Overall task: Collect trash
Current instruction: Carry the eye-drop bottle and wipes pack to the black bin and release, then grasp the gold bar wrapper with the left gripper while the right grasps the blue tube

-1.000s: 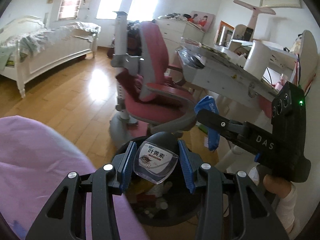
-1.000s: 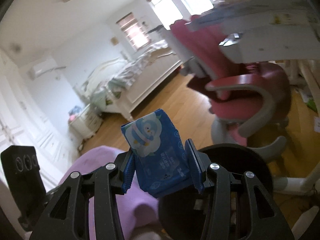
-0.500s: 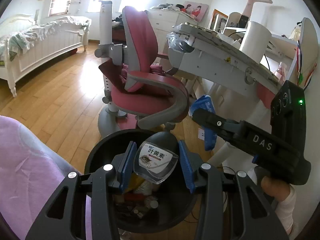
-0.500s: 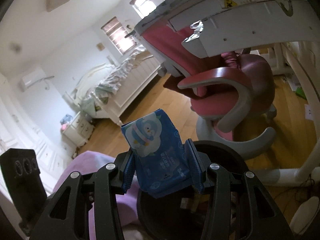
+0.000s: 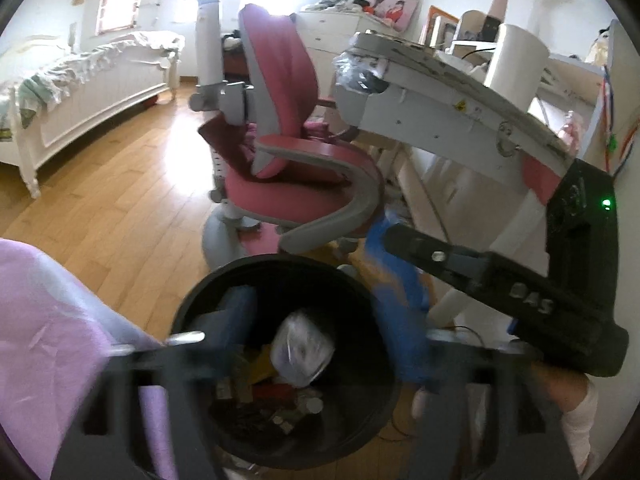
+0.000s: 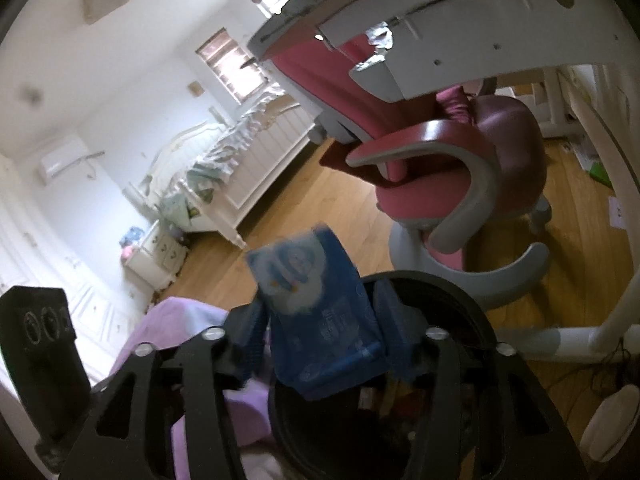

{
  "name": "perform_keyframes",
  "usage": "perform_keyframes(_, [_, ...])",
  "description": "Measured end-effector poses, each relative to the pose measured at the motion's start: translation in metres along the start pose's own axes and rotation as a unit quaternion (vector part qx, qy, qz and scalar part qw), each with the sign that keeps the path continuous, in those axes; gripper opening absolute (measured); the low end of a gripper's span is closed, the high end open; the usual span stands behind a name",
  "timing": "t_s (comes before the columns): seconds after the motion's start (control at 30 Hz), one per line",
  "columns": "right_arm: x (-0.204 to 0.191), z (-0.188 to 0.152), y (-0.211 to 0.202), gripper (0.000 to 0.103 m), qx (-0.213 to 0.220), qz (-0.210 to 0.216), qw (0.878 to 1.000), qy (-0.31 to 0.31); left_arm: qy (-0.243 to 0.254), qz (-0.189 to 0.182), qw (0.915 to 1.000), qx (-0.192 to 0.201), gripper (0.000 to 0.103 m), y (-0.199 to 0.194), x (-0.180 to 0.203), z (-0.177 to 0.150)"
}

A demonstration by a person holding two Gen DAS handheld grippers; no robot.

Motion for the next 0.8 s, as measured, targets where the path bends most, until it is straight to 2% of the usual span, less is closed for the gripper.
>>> perform_keyframes(0.03, [0.002, 0.000, 0.000, 0.082, 0.001, -0.003, 1.000, 0.009, 0.000, 0.006, 0.9998, 0.017, 0.096, -0.006, -0.001, 0.002])
perform_keyframes(0.07, [0.003, 0.000, -0.001, 0.084, 0.003, 0.000, 1.000, 0.017, 0.000, 0.004, 0.9996, 0.026, 0.096, -0.009, -0.001, 0.004])
perform_keyframes(0.33, [-0.006, -0.008, 0.000, 0.084, -0.007, 0.003, 1.000, 0.011, -0.012, 0.030, 0.9989, 0.035, 0.096, -0.036, -0.019, 0.004])
perform_keyframes(0.53, [-0.034, -0.024, 0.005, 0.084, -0.026, 0.020, 0.999, -0.019, -0.055, 0.056, 0.9961, 0.041, 0.096, -0.082, -0.059, -0.011])
perform_keyframes(0.73, [-0.088, -0.052, 0.012, 0.084, -0.059, 0.056, 0.993, -0.080, -0.113, 0.103, 0.9870, 0.048, 0.096, -0.150, -0.121, -0.048])
perform_keyframes(0.8, [-0.108, -0.063, 0.013, 0.084, -0.069, 0.070, 0.990, -0.102, -0.147, 0.140, 0.9782, 0.045, 0.096, -0.175, -0.150, -0.069])
Point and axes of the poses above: each gripper's, at about its wrist camera, not at the fingertips, and y roughly the way its jaws point, x to its right, z to its top, the point moved 9 cm from there along y, roughly the way its jaws point, and after that the axes turned 4 degrees about -z, right-handed, at the moved point
